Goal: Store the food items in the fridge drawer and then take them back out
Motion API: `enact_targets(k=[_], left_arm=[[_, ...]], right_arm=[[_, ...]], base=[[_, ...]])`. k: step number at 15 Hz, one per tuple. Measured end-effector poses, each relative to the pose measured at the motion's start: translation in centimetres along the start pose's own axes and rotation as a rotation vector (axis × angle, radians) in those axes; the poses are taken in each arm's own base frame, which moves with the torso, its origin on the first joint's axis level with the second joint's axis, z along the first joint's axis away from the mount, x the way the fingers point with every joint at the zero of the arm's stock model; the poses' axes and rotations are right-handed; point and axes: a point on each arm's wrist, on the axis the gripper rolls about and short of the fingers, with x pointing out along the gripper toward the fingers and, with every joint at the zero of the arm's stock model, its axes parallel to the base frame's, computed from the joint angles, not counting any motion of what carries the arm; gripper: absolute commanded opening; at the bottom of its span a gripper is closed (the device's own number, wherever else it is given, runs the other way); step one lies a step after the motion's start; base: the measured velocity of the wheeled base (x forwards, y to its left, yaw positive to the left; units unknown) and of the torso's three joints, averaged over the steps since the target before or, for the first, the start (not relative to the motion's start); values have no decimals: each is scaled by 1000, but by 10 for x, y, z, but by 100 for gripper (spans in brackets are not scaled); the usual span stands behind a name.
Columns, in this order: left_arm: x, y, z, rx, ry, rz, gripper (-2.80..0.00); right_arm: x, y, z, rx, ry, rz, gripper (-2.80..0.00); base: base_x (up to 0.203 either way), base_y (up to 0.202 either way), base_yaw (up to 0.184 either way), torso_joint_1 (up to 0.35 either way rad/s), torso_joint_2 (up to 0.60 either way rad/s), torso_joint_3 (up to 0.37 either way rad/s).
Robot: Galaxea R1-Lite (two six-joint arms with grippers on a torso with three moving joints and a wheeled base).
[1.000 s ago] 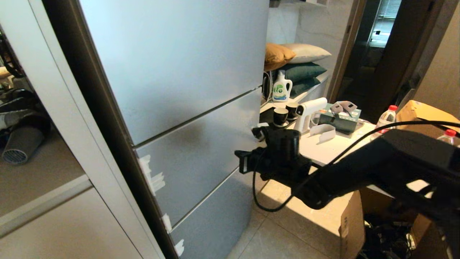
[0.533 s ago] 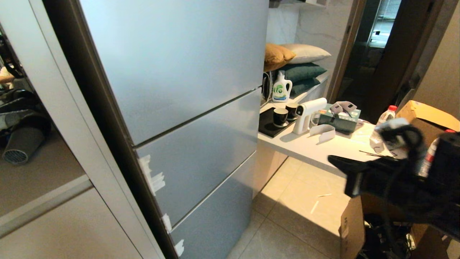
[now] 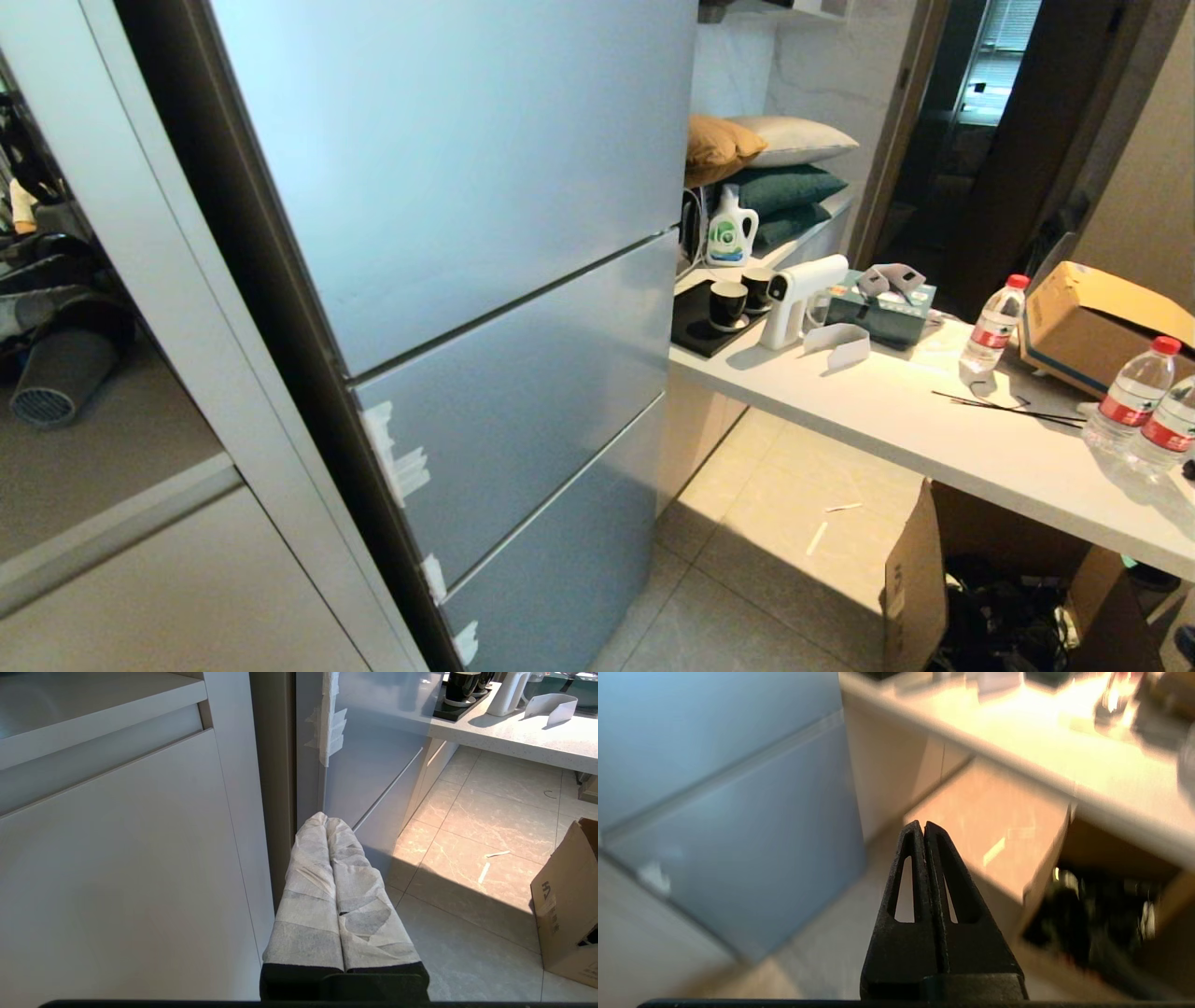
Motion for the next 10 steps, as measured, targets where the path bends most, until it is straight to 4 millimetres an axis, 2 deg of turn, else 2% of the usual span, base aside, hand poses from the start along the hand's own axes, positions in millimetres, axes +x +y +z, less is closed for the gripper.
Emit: enact_targets(k=[2, 4, 7, 10], left_arm=[[0, 0, 0, 0, 0, 0, -280], [0, 0, 0, 0, 0, 0, -280], [0, 0, 0, 0, 0, 0, -280], [0, 0, 0, 0, 0, 0, -280]], right_arm=[[-18, 0, -25, 15, 37, -8, -280], [-30, 0, -39, -4, -11, -27, -280], [-36, 0, -47, -73, -100, -45, -280], [-38, 0, -49, -32, -133, -49, -280]], base=[[0, 0, 0, 0, 0, 0], [0, 0, 0, 0, 0, 0], [0, 0, 0, 0, 0, 0], [0, 0, 0, 0, 0, 0]])
